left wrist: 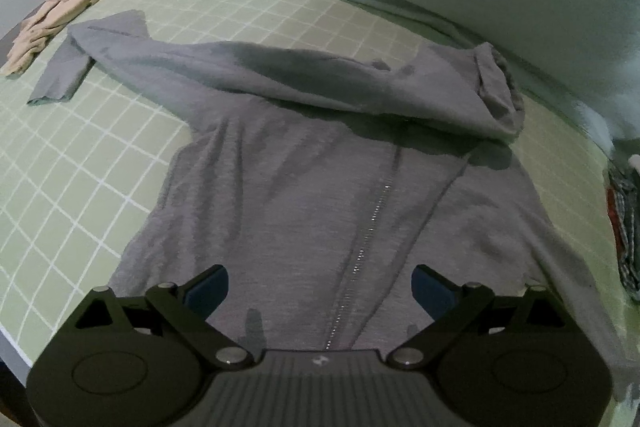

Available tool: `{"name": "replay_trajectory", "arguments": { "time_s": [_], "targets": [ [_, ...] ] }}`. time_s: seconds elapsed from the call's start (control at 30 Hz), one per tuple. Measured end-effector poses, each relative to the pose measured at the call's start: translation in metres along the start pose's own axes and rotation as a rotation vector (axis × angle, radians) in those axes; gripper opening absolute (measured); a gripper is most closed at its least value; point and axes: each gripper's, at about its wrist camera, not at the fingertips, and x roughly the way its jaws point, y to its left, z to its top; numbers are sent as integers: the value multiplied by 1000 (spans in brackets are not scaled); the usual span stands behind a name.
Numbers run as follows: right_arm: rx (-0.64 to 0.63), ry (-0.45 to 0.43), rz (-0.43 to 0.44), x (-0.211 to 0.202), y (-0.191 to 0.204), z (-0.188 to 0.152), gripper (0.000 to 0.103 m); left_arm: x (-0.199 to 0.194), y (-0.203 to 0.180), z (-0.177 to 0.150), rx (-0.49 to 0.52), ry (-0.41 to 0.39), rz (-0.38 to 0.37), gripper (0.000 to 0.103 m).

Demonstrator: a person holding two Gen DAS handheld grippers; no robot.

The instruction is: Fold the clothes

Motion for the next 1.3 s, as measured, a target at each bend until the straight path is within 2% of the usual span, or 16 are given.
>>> {"name": "replay_trajectory", "arguments": {
  "time_s": [0.13, 0.27, 0.33, 0.37, 0.4, 0.47, 0.5, 0.6, 0.67, 0.8, 0.87, 0.93, 1.17, 1.3],
  "targets": [
    [112, 70, -13, 12, -22, -12, 46, 4, -3, 1, 5, 14, -4, 98],
    [74, 54, -1, 14, -9, -14, 47, 4, -13, 1, 48, 10, -20, 98],
    [23, 42, -23, 17, 0, -16, 45, 3, -16, 0, 63, 5, -25, 98],
    [-3, 36, -32, 18, 5, -17, 32, 4, -16, 1, 62, 5, -25, 98],
    [-25, 38, -22, 18, 7, -17, 13, 5, -16, 1, 61, 5, -25, 98],
    [-51, 35, -18, 11, 10, -14, 10, 6, -16, 1, 53, 9, -24, 98],
    [-52, 3, -35, 0, 11, -9, 9, 7, -15, 2, 51, 10, -23, 98],
    [-72, -185, -20, -63, 18, 3, 9, 8, -14, 3, 47, 14, -18, 98],
    [-116, -250, -5, -90, 21, 4, 9, 9, -13, 4, 43, 16, -15, 98],
    [-185, -112, -114, -63, 4, -23, 9, 10, -10, 5, 40, 16, -38, 98],
    [-88, 9, -146, -51, -12, -40, 9, 8, -8, 5, 42, 11, -41, 98],
    [-10, -5, -141, -63, -18, -48, 9, 6, -5, 5, 45, 4, -39, 98],
    [13, 86, -175, -53, -30, -59, 9, -8, 6, 4, 45, -33, -63, 98],
    [-32, 102, -187, -54, -28, -69, 15, -17, 20, -2, 26, -52, -63, 98]
  ]
}}
